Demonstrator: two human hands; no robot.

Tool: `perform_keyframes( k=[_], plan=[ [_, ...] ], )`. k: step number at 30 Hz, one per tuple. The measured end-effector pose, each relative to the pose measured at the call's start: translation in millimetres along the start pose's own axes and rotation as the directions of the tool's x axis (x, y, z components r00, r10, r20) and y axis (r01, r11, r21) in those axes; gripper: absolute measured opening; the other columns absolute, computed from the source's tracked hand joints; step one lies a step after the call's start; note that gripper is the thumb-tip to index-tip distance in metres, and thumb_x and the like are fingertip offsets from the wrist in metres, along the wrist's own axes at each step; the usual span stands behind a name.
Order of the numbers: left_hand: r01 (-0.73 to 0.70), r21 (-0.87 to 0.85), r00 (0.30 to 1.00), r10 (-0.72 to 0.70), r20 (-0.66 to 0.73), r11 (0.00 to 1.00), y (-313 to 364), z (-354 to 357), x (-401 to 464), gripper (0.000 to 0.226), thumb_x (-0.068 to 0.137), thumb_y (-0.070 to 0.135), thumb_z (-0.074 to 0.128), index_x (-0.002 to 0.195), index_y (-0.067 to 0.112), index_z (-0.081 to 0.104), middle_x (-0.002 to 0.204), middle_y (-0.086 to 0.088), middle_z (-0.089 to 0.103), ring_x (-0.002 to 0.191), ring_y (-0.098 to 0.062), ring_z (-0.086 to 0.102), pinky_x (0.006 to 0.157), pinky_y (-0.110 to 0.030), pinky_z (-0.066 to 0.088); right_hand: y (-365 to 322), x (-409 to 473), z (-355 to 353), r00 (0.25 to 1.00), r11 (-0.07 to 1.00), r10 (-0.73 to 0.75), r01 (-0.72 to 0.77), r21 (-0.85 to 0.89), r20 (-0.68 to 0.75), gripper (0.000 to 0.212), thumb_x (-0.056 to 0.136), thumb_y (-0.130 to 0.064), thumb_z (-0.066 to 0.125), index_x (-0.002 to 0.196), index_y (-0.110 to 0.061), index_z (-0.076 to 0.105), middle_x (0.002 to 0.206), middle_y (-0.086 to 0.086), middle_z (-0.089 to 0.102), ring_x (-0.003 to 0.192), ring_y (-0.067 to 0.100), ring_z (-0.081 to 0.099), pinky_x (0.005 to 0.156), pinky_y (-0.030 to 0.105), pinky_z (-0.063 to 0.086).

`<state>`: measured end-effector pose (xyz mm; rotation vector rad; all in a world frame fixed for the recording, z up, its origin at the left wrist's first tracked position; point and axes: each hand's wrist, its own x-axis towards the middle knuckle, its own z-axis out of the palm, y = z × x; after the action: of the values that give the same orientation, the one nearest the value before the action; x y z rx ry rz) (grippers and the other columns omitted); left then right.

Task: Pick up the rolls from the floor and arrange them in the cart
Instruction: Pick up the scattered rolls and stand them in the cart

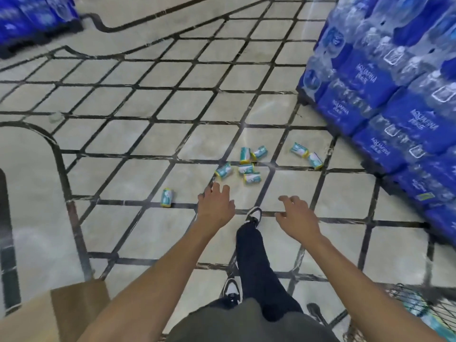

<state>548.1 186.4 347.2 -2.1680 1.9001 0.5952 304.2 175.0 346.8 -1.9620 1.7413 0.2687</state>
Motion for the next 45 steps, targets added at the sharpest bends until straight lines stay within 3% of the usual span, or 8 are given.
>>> perform_keyframes(
  k=[7,12,21,27,31,35,40,45],
  plan=[
    [-0.009,0.052,0.991,0.001,0.135,0.999,0,4,169,0.05,0.098,0.042,0.046,0.14,0.015,0.041,0.136,-0.013,0.047,0.12,-0.035,0.049,0.094,-0.047,0.045,11,176,0,0.993,1.0,0.015,-0.015,0.003,0.119,0.054,0.095,-0.03,0.055,0.147,-0.021,0.045,0.137,0.011,0.051,0.126,0.032,0.048,0.095,0.04,0.047],
    [-0.029,0.09,0.974,0.008,0.226,0.996,-17,40,303,0.055,0.099,0.041,0.047,0.146,0.013,0.038,0.138,-0.016,0.046,0.117,-0.036,0.05,0.09,-0.046,0.046,21,309,30,0.976,0.991,-0.04,0.067,-0.119,0.214,0.061,0.092,-0.033,0.06,0.149,-0.018,0.042,0.14,0.015,0.049,0.127,0.035,0.046,0.102,0.043,0.042],
    [-0.019,0.091,0.937,-0.014,0.349,0.996,-75,232,529,0.056,0.094,0.032,0.053,0.143,0.01,0.036,0.134,-0.018,0.045,0.114,-0.038,0.05,0.09,-0.047,0.045,47,548,200,0.916,0.951,-0.073,0.182,-0.249,0.394,0.073,0.081,-0.033,0.069,0.145,-0.015,0.039,0.143,0.021,0.047,0.133,0.043,0.042,0.111,0.049,0.037],
    [0.015,0.057,0.926,-0.036,0.376,0.998,-113,380,668,0.077,0.092,0.033,0.058,0.154,0.008,0.021,0.144,-0.018,0.037,0.126,-0.039,0.044,0.1,-0.052,0.041,77,680,343,0.904,0.944,-0.069,0.196,-0.264,0.423,0.089,0.084,-0.036,0.072,0.156,-0.015,0.024,0.156,0.022,0.031,0.144,0.042,0.03,0.119,0.051,0.027],
    [0.064,-0.007,0.931,-0.057,0.361,0.998,-126,461,731,0.089,0.09,0.044,0.063,0.154,0.003,0.017,0.146,-0.021,0.037,0.131,-0.042,0.042,0.103,-0.053,0.038,97,730,422,0.896,0.931,-0.068,0.215,-0.294,0.44,0.09,0.081,-0.034,0.076,0.153,-0.015,0.025,0.151,0.024,0.035,0.14,0.043,0.034,0.117,0.051,0.029],
    [0.109,-0.043,0.926,-0.086,0.369,0.993,-130,516,758,0.099,0.087,0.047,0.068,0.156,0.004,0.011,0.16,-0.022,0.021,0.142,-0.041,0.032,0.113,-0.054,0.034,110,738,473,0.926,0.884,-0.125,0.268,-0.384,0.357,0.098,0.071,-0.03,0.084,0.15,-0.011,0.029,0.146,0.027,0.035,0.136,0.047,0.036,0.114,0.057,0.029],
    [0.103,-0.068,0.962,-0.082,0.26,0.992,-138,531,770,0.103,0.075,0.051,0.079,0.15,0.007,0.024,0.145,-0.017,0.042,0.13,-0.039,0.046,0.103,-0.052,0.039,127,739,495,0.943,0.845,-0.229,0.315,-0.432,0.24,0.101,0.064,-0.025,0.087,0.147,-0.012,0.03,0.134,0.027,0.043,0.118,0.046,0.047,0.101,0.058,0.039],
    [0.074,-0.071,0.971,-0.056,0.232,0.995,-143,530,772,0.096,0.076,0.044,0.075,0.149,0.007,0.025,0.141,-0.016,0.045,0.126,-0.039,0.048,0.1,-0.051,0.041,130,733,513,0.97,0.929,-0.139,0.198,-0.312,0.2,0.099,0.066,-0.03,0.087,0.146,-0.01,0.032,0.128,0.026,0.046,0.112,0.044,0.049,0.092,0.053,0.042]
  ],
)
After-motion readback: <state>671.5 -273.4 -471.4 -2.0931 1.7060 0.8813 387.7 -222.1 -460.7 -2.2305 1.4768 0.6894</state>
